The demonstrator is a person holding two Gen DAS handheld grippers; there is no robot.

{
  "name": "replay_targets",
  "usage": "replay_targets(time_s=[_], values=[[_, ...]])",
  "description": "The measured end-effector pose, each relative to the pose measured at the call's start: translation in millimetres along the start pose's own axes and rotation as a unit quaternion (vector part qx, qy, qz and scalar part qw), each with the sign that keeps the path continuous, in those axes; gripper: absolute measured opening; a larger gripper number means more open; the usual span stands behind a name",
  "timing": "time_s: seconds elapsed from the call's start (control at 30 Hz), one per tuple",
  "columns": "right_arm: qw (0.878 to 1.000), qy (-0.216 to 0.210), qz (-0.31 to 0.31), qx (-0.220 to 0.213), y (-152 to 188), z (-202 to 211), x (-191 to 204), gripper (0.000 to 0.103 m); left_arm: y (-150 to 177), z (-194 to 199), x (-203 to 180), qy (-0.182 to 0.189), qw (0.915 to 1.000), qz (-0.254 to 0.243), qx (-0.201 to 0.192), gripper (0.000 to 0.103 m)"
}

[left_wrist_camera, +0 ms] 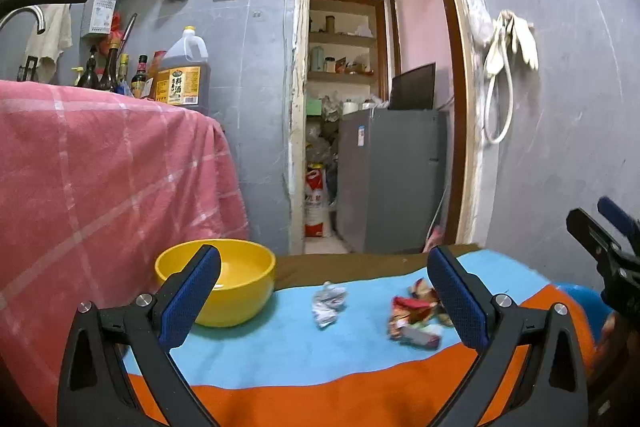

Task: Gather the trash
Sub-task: 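Bring both tools back over the table, then grasp the white tissue with the left tool while the right tool grasps silver foil balls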

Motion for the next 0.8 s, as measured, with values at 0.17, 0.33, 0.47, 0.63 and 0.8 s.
replay_targets(time_s=[0.17, 0.33, 0.47, 0.63, 0.8], values=[[0.998, -0.017, -0.026, 0.052, 20, -33, -3, 0.103, 15, -24, 3, -0.002, 0.9994, -0.007, 0.033, 0.101], [0.989, -0.030, -0.077, 0.126, 43, -64, -17, 0.103, 33, -56, -3, -0.002, 0.9946, -0.025, 0.101, 0.101], [0.975, -0.035, -0.113, 0.187, 65, -72, -32, 0.103, 51, -78, -9, 0.006, 0.9856, -0.044, 0.163, 0.101], [0.963, -0.044, -0.124, 0.236, 84, -78, -37, 0.103, 74, -107, -5, 0.004, 0.9703, -0.036, 0.239, 0.092], [0.943, -0.069, -0.110, 0.306, 107, -98, -23, 0.094, 89, -125, -8, 0.018, 0.9560, -0.029, 0.291, 0.070]])
Point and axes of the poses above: each gripper's, at about its wrist camera, not at the fingertips, and z roughly against the way its jaws point, x to its left, y to its underside, the point moved 9 cm from there along -z, roughly the way its jaws point, and after that the axes turned 13 degrees about -y, right-handed, at the moved point
